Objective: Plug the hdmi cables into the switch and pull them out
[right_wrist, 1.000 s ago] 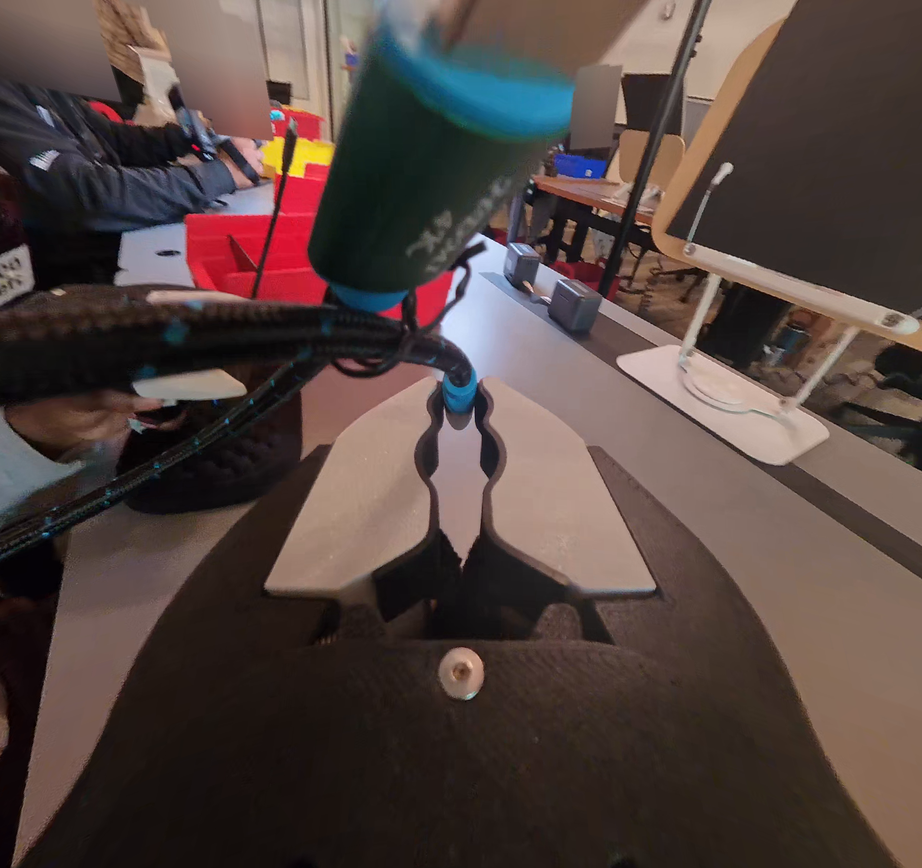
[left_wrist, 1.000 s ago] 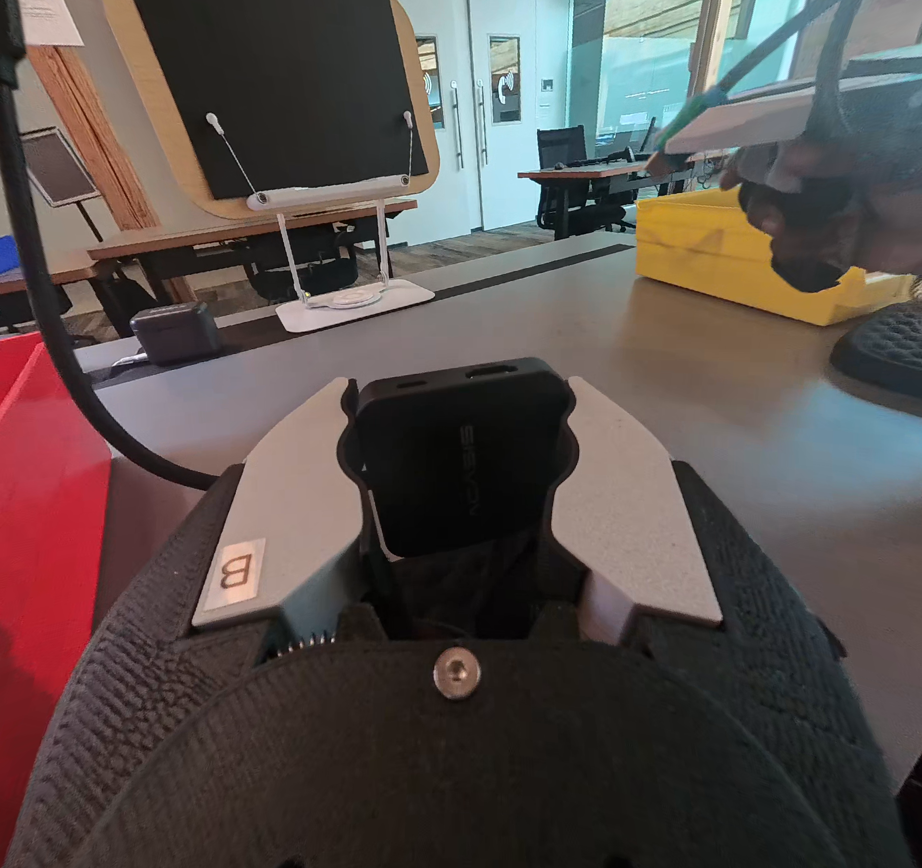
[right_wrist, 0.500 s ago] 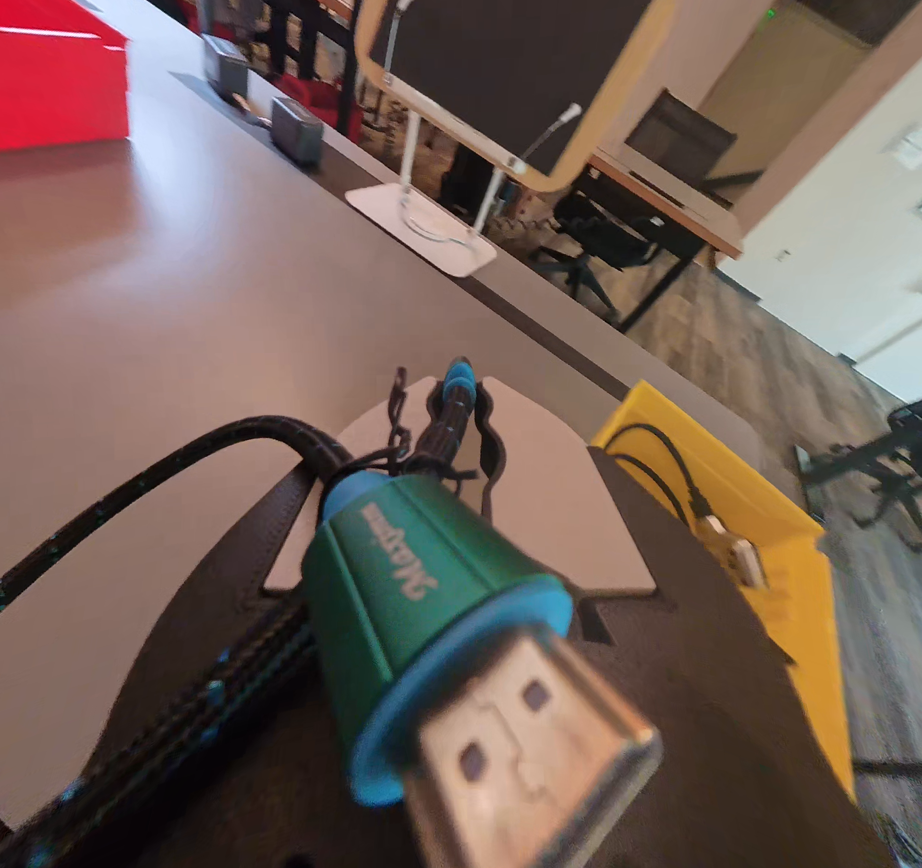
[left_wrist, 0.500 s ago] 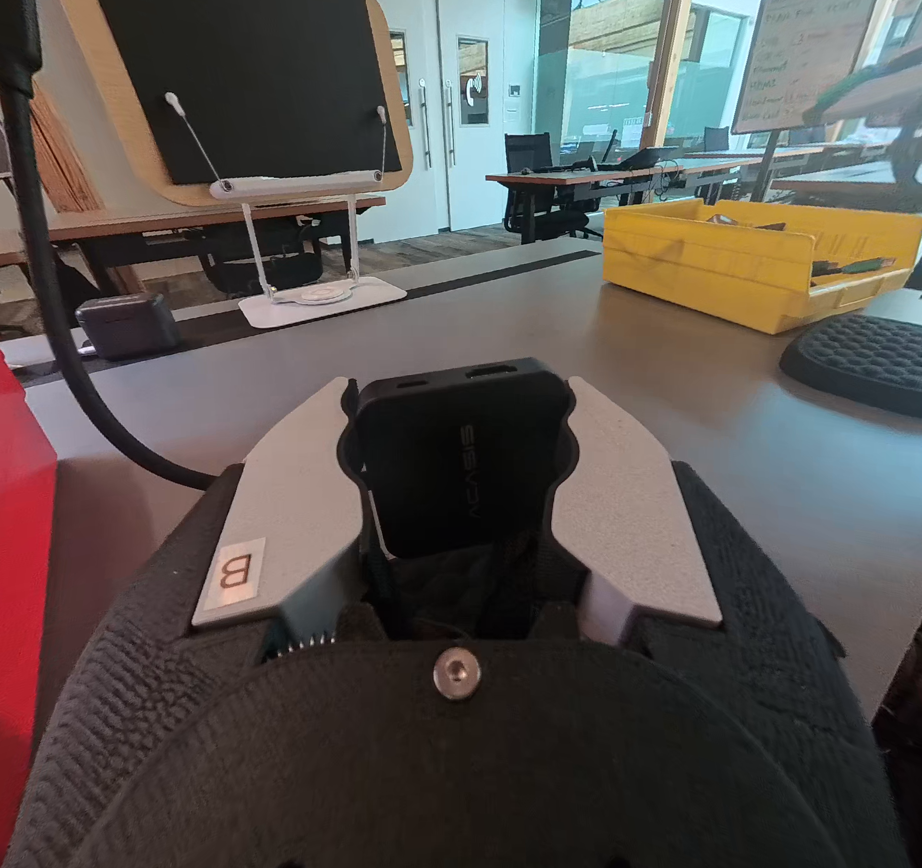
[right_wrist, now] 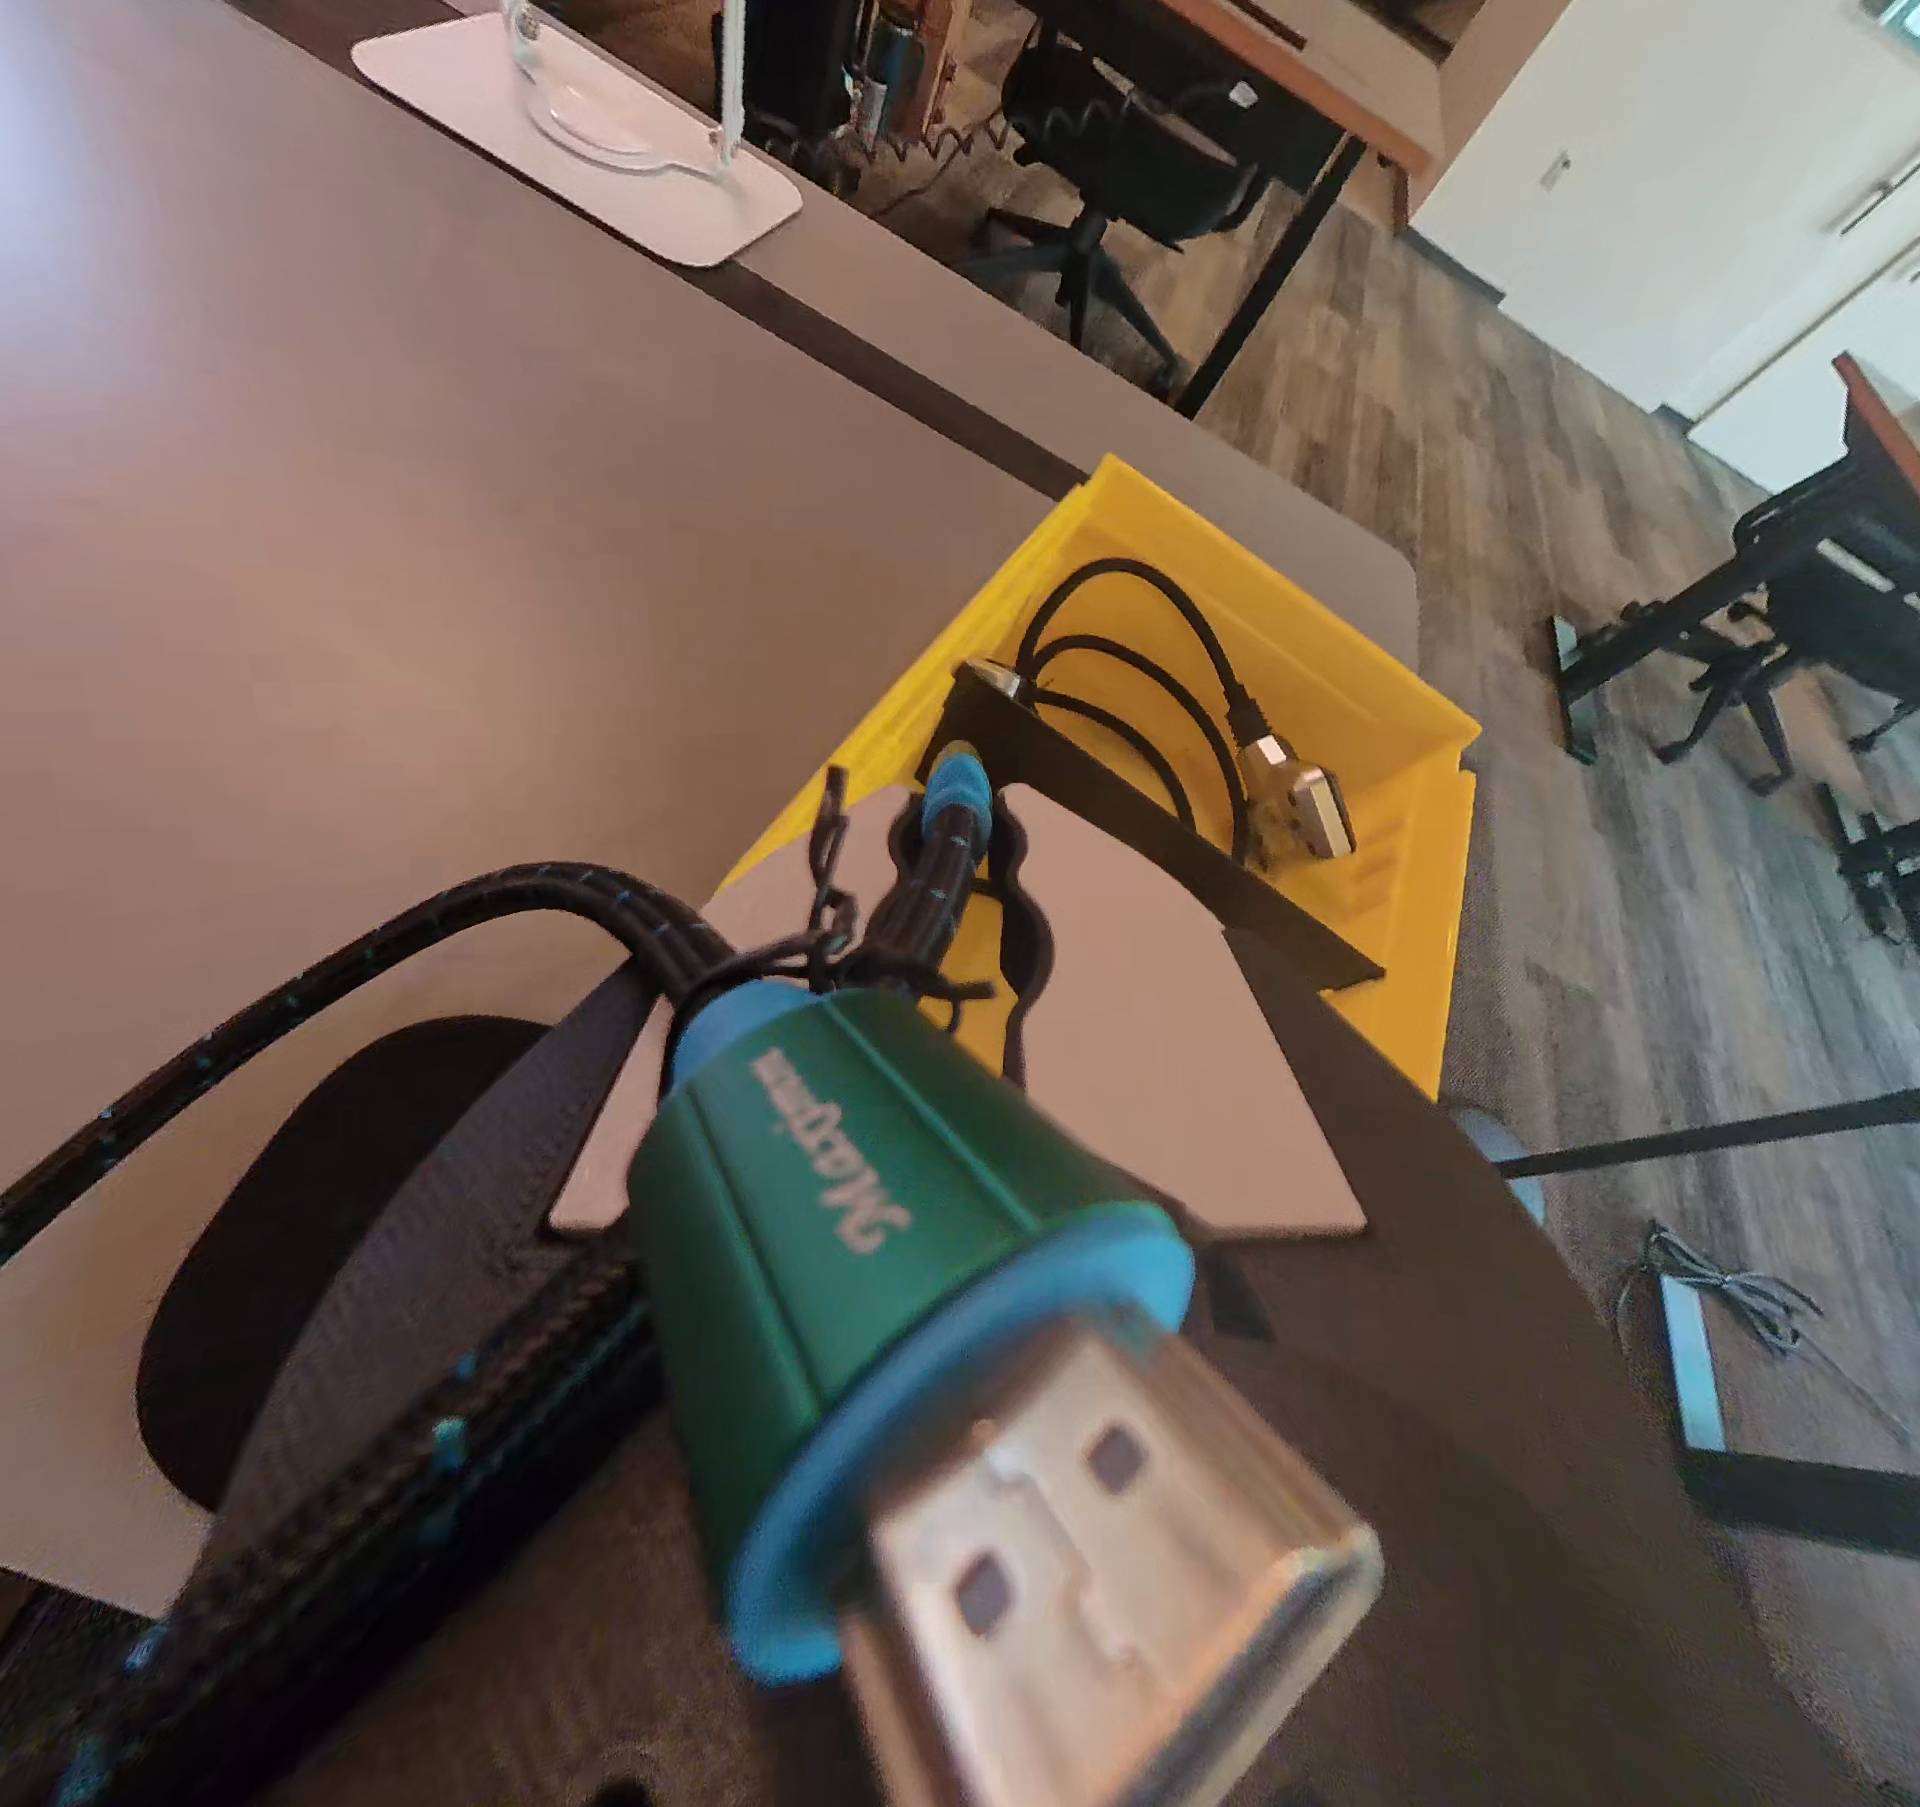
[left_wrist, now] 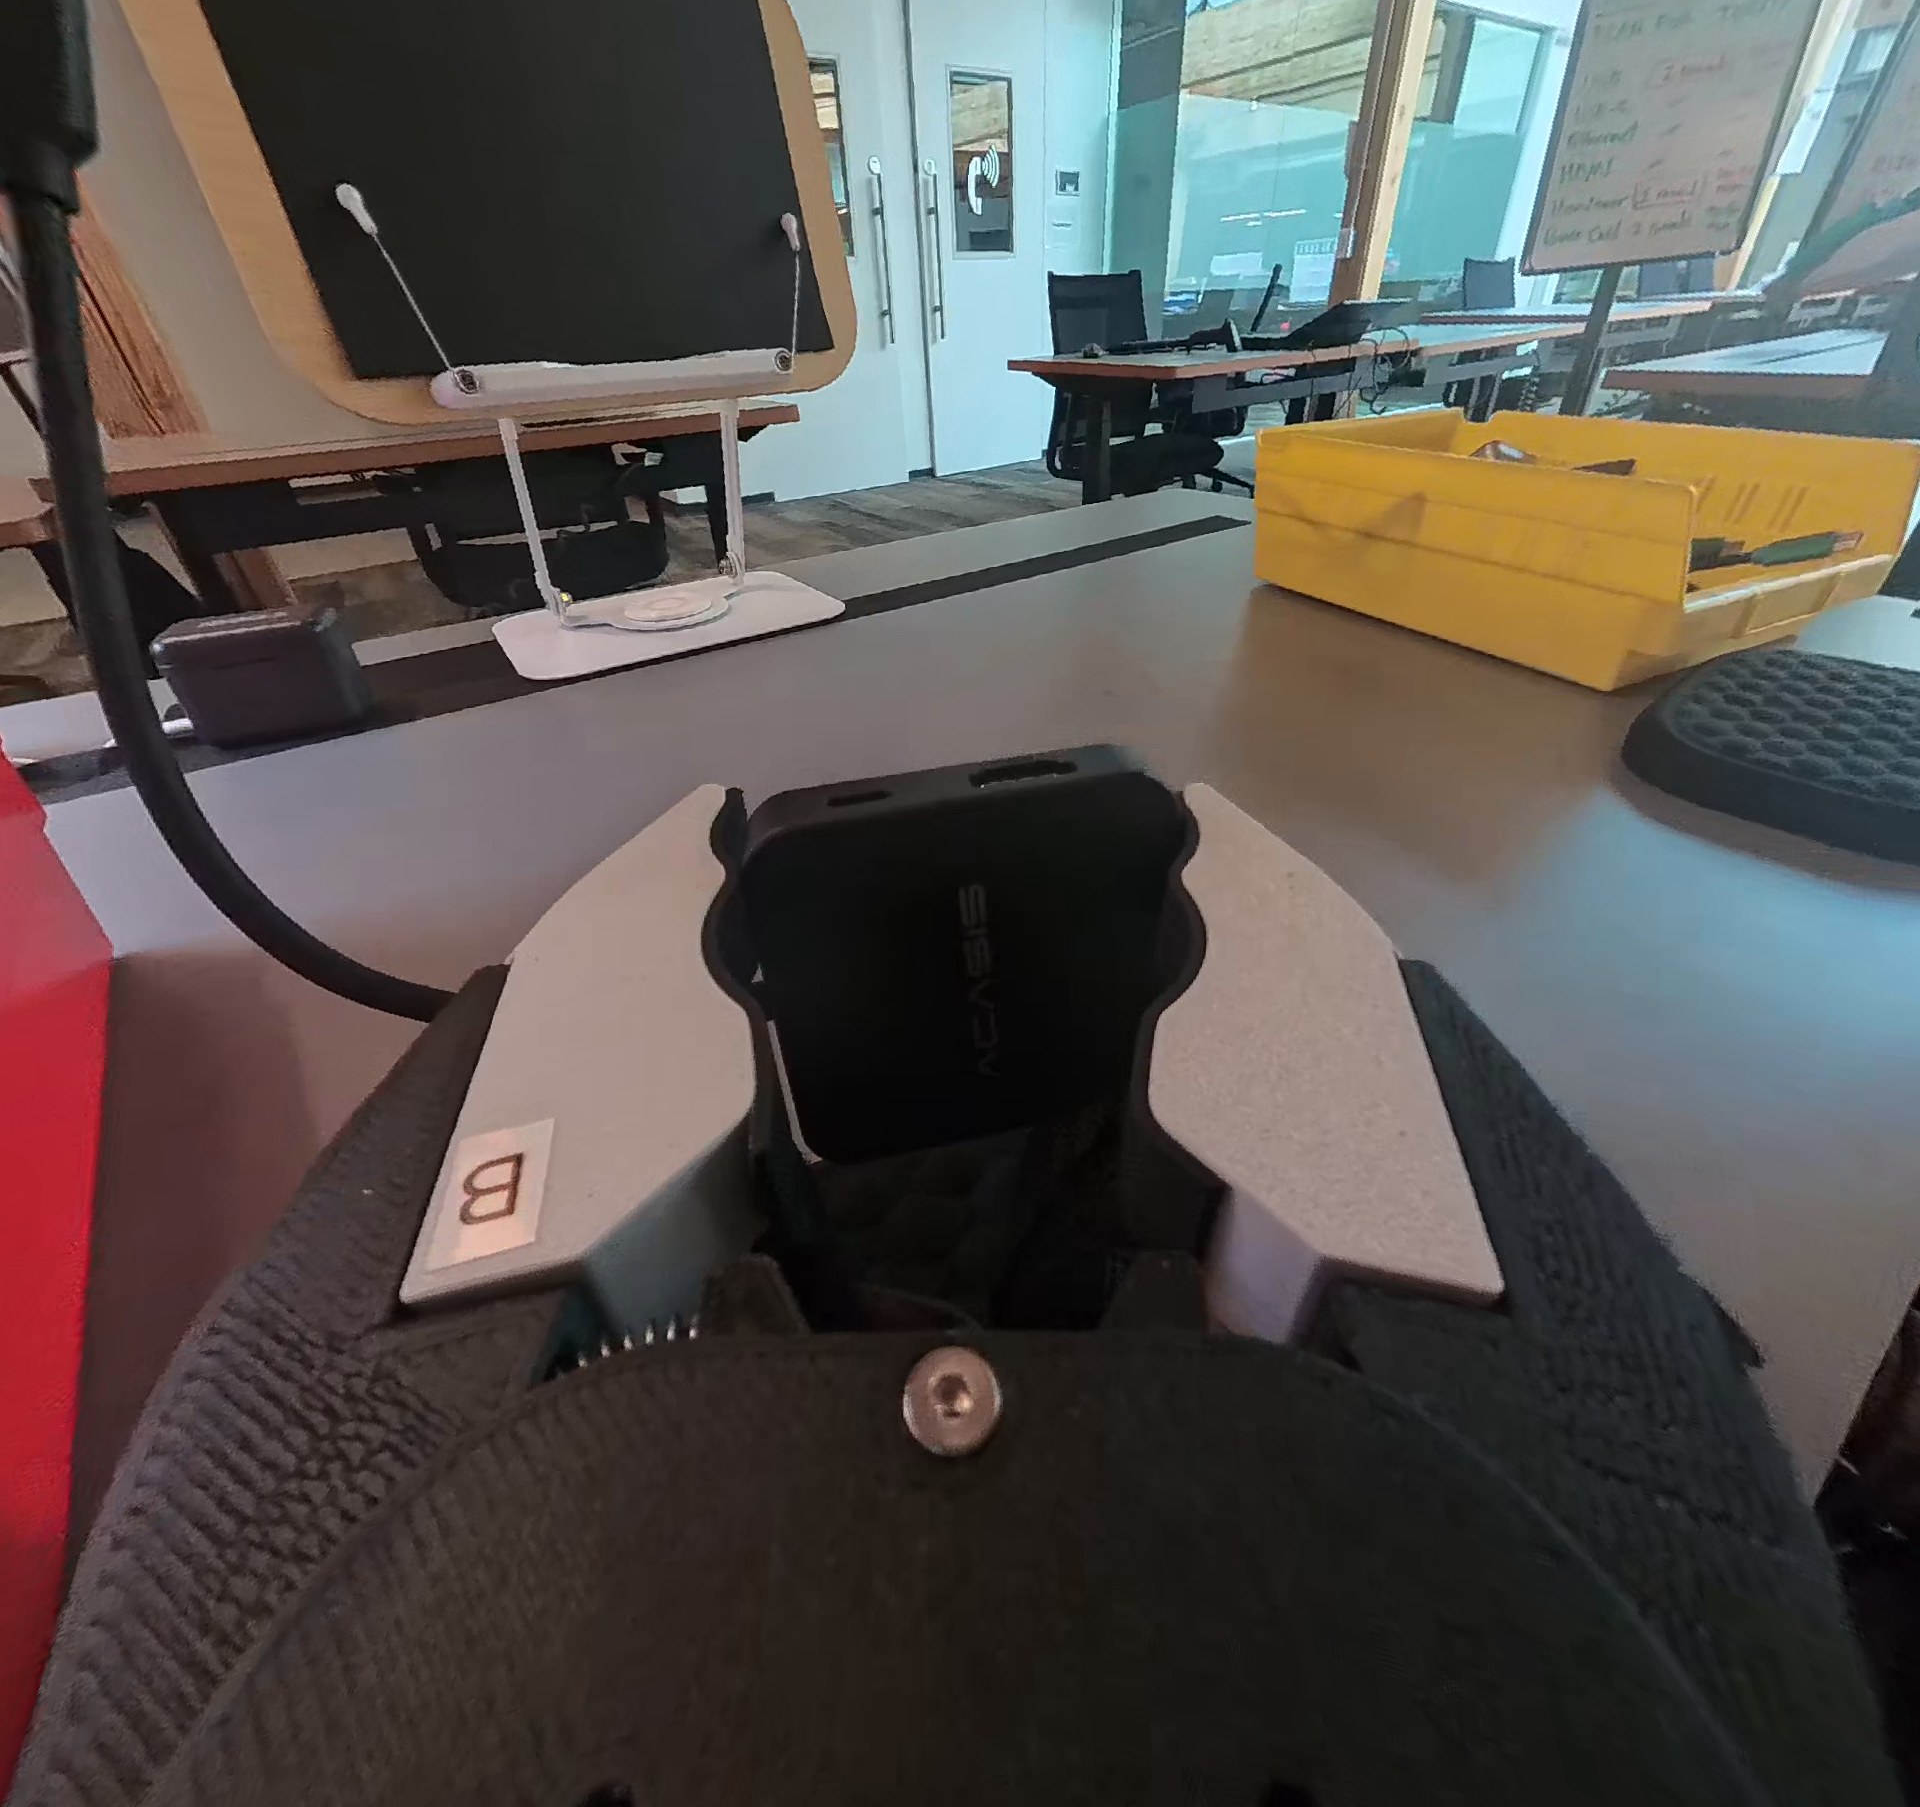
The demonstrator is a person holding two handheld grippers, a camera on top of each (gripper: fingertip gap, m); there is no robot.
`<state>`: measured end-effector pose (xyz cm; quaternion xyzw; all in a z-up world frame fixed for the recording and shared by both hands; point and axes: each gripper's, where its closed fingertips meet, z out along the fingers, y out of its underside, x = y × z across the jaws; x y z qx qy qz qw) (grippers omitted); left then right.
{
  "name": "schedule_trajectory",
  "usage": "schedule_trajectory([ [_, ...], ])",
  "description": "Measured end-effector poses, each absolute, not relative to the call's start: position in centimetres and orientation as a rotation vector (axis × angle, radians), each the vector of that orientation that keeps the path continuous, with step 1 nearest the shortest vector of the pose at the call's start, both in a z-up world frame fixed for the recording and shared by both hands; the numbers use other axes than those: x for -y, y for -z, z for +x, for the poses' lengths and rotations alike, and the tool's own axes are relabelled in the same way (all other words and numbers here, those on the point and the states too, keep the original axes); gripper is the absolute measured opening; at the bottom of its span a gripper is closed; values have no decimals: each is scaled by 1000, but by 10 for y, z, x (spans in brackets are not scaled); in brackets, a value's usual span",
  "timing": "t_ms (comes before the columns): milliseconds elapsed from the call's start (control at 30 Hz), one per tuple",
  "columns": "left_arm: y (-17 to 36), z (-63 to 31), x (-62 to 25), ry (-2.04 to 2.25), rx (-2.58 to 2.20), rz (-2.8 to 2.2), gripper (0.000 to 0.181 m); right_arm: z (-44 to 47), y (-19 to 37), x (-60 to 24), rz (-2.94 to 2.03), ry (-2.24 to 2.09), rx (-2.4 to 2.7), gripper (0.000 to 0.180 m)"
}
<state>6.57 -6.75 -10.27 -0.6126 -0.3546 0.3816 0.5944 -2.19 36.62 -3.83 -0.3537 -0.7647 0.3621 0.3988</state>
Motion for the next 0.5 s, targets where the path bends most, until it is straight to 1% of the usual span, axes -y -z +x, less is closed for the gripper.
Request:
schedule_trajectory([
  [133, 102, 67, 67, -911, 814, -1427, 75, -24, 45, -381, -976, -914, 1947, 12],
  [200, 103, 67, 67, -917, 813, -1430, 75, -30, 46, -404, -1052, -801, 1873, 12],
  [267, 103, 67, 66, -922, 809, -1436, 75, -37, 41, -446, -1123, -537, 1723, 12],
  [333, 104, 67, 65, -925, 807, -1447, 75, -40, 35, -493, -1141, -151, 1591, 12],
  [400, 105, 67, 64, -934, 805, -1458, 75, -45, 38, -520, -1141, 158, 1579, 12],
  [500, 105, 66, 63, -956, 801, -1469, 75, -62, 53, -536, -1150, 383, 1631, 12],
])
